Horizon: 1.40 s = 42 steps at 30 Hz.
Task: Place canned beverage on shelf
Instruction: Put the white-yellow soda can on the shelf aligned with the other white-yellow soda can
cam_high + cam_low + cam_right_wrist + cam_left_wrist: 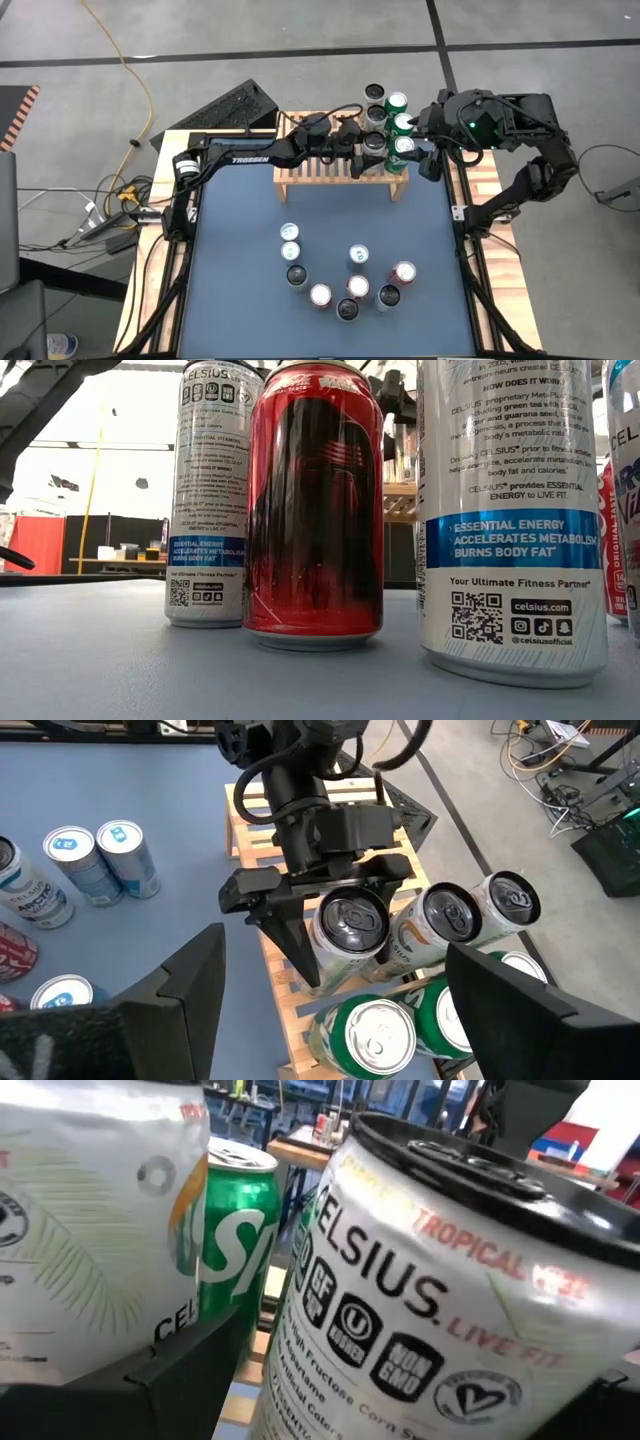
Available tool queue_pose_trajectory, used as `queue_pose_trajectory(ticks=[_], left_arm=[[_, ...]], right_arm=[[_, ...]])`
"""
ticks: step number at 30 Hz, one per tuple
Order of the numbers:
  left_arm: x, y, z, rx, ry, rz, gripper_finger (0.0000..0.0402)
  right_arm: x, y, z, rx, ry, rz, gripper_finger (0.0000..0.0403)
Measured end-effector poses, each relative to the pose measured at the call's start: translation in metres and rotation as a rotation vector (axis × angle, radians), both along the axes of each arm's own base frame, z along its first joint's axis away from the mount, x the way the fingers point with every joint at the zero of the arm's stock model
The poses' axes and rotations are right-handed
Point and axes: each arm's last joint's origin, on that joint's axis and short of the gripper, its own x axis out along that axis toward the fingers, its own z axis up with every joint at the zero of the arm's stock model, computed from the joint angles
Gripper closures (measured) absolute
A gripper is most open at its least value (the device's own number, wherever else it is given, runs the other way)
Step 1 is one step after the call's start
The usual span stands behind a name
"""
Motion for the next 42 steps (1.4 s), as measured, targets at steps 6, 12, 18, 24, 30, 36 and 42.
queue_pose_trajectory(ticks=[6, 12, 18, 24, 30, 36, 42], left_arm=[[0.000, 0.000, -0.002, -0.022, 0.040, -0.002, 0.0041], [-0.001, 0.000, -0.004, -0.031, 0.080, 0.000, 0.0041], [-0.003, -0.001, 0.001, -0.014, 0.083, 0.001, 0.0041], [-0.003, -0.001, 0.000, -0.029, 0.084, 0.001, 0.0041], [-0.003, -0.001, 0.000, -0.018, 0.085, 0.001, 0.0041], [-0.003, -0.001, 0.000, -0.010, 0.086, 0.001, 0.0041], [-0.003, -0.001, 0.000, -0.006, 0.086, 0.002, 0.0041]], right_arm=[[0.000, 0.000, 0.000, 0.000, 0.000, 0.000, 0.0092], [0.000, 0.000, 0.000, 0.001, 0.003, -0.001, 0.0092], [0.017, -0.002, -0.005, -0.047, 0.045, 0.013, 0.0092], [0.052, -0.008, -0.020, -0.136, 0.150, 0.054, 0.0092], [0.081, -0.023, -0.036, -0.179, 0.253, 0.079, 0.0092], [0.093, -0.043, -0.050, -0.118, 0.321, 0.088, 0.0092], [0.088, -0.063, -0.052, -0.067, 0.325, 0.101, 0.0092]])
